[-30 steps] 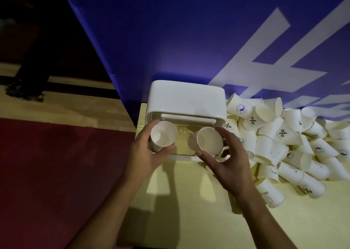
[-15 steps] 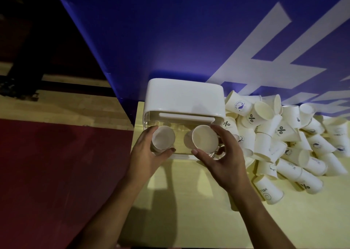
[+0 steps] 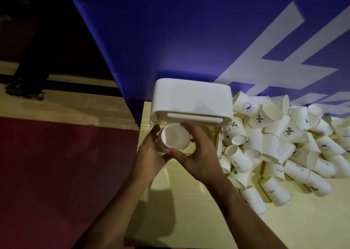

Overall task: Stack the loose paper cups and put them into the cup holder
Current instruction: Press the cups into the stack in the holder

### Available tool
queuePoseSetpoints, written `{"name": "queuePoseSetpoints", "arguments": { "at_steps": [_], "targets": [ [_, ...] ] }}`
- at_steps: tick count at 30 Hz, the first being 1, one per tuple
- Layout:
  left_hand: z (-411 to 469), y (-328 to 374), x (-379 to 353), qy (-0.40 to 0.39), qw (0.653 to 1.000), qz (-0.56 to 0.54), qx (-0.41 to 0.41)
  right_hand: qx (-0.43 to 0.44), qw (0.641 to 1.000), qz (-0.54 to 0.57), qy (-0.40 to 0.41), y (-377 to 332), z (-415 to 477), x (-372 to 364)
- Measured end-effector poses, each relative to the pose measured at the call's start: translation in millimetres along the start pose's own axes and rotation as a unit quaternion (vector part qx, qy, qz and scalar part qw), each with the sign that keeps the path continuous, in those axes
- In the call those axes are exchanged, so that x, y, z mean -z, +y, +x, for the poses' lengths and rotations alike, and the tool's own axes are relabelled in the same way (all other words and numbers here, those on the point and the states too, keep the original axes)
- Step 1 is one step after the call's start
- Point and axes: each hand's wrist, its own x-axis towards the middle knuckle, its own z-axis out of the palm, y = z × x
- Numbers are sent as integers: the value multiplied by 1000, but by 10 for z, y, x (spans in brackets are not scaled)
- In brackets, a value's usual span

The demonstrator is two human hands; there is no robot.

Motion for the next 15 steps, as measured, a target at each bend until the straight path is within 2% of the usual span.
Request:
{"name": "queuePoseSetpoints", "arguments": {
  "at_steps": [7, 11, 15],
  "targets": [
    [38, -135, 69, -25, 999, -38, -4, -24, 997, -69, -16, 224, 49, -315],
    [63, -181, 61, -50, 997, -62, -17, -68, 997, -24, -25, 282, 88, -415],
    [41, -235, 30, -60, 996, -69, -18, -77, 997, -12, -24, 307, 91, -441]
  ]
}}
